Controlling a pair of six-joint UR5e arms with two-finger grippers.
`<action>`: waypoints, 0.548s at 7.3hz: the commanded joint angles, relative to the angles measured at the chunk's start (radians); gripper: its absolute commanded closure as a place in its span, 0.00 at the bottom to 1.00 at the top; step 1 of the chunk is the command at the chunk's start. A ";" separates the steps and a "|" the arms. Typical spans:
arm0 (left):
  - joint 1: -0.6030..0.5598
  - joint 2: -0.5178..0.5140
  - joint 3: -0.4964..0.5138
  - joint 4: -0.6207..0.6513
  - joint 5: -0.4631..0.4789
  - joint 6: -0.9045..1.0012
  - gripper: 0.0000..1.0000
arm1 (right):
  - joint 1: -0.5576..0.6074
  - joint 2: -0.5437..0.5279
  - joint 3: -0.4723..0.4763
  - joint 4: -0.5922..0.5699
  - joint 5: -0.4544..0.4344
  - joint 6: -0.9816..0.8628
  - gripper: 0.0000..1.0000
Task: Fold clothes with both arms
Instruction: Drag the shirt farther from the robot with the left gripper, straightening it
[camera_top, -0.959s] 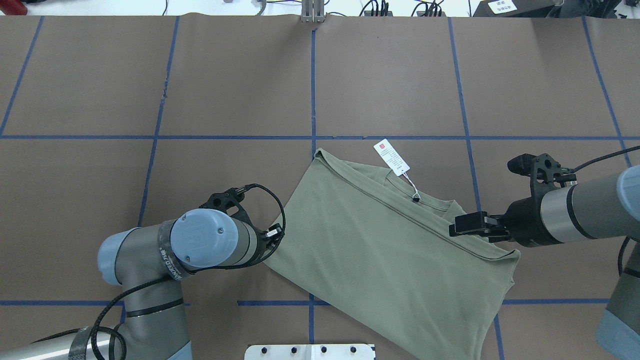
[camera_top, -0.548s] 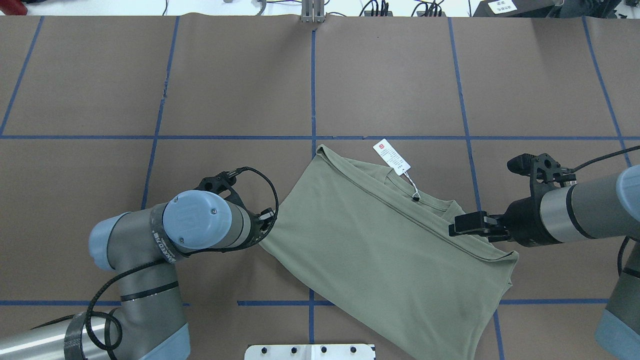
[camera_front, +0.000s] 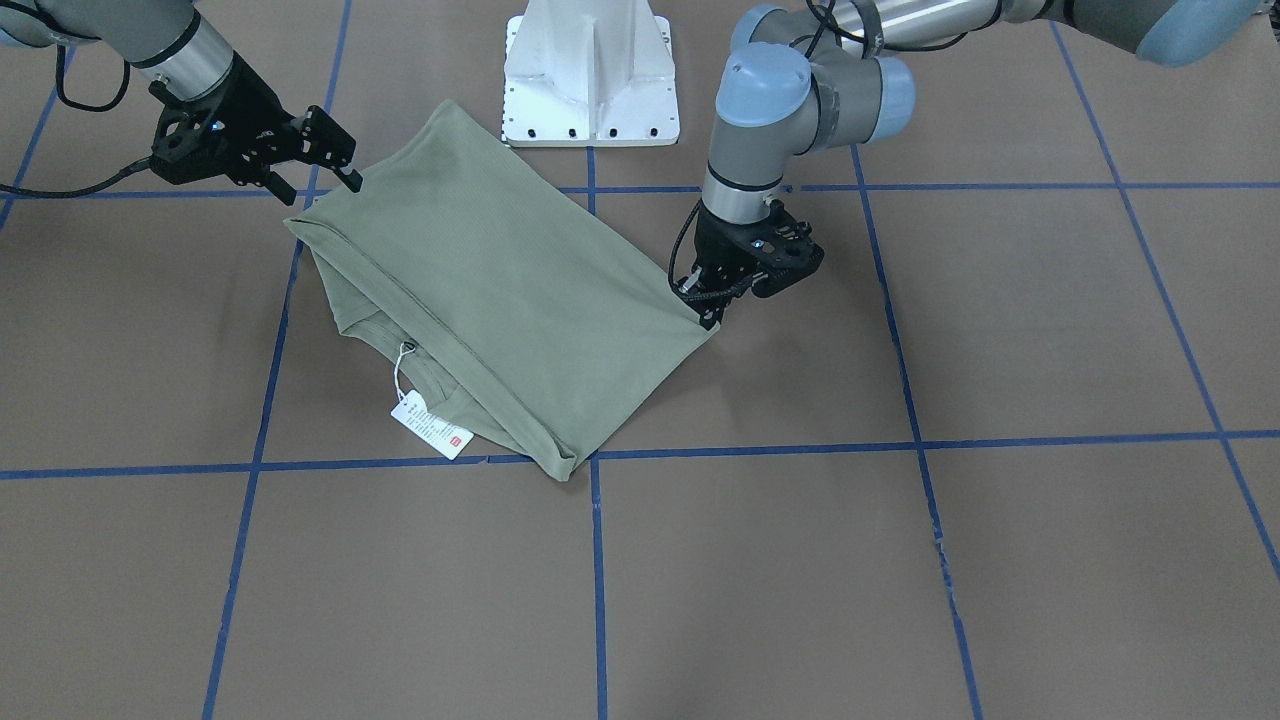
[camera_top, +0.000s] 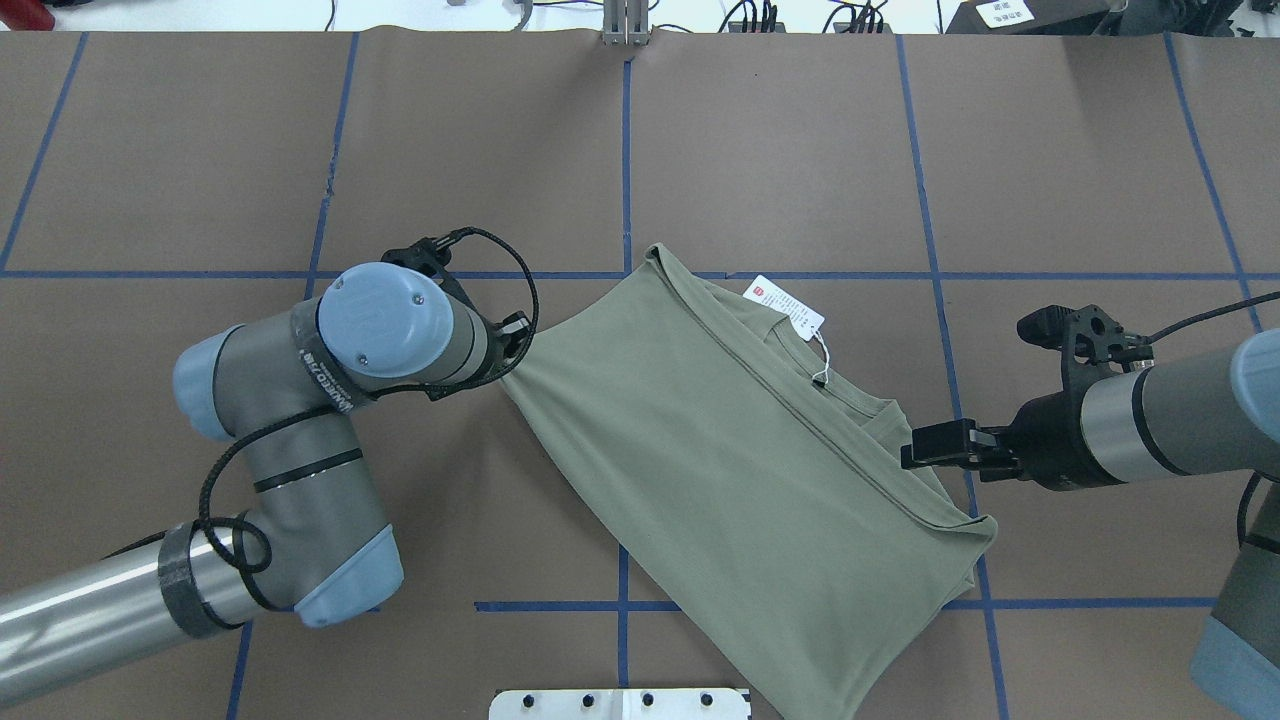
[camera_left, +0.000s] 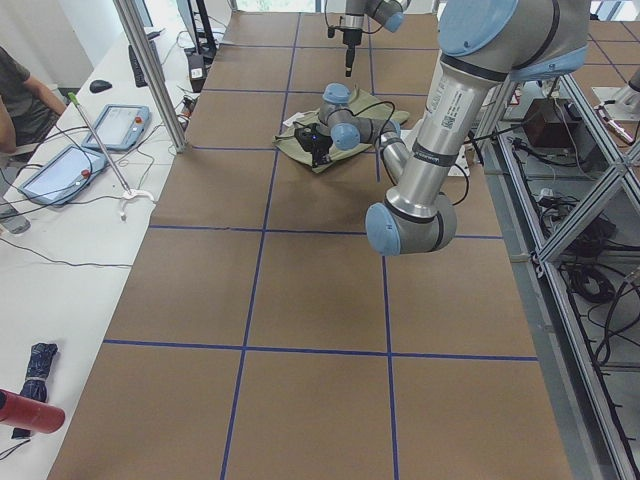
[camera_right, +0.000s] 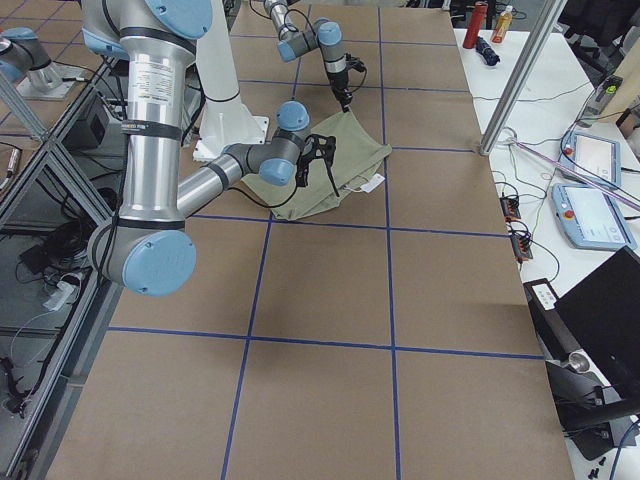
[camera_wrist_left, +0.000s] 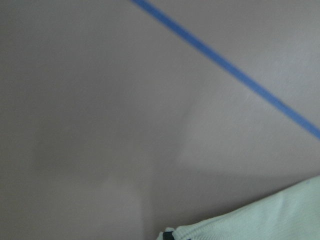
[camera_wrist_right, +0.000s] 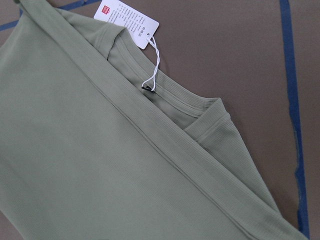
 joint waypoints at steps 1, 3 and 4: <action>-0.092 -0.073 0.152 -0.082 0.001 0.107 1.00 | 0.001 0.003 -0.009 0.000 -0.003 0.004 0.00; -0.169 -0.076 0.244 -0.162 -0.001 0.216 1.00 | 0.001 0.006 -0.010 0.000 -0.005 0.005 0.00; -0.200 -0.088 0.301 -0.215 0.001 0.260 1.00 | 0.001 0.006 -0.015 0.000 -0.005 0.005 0.00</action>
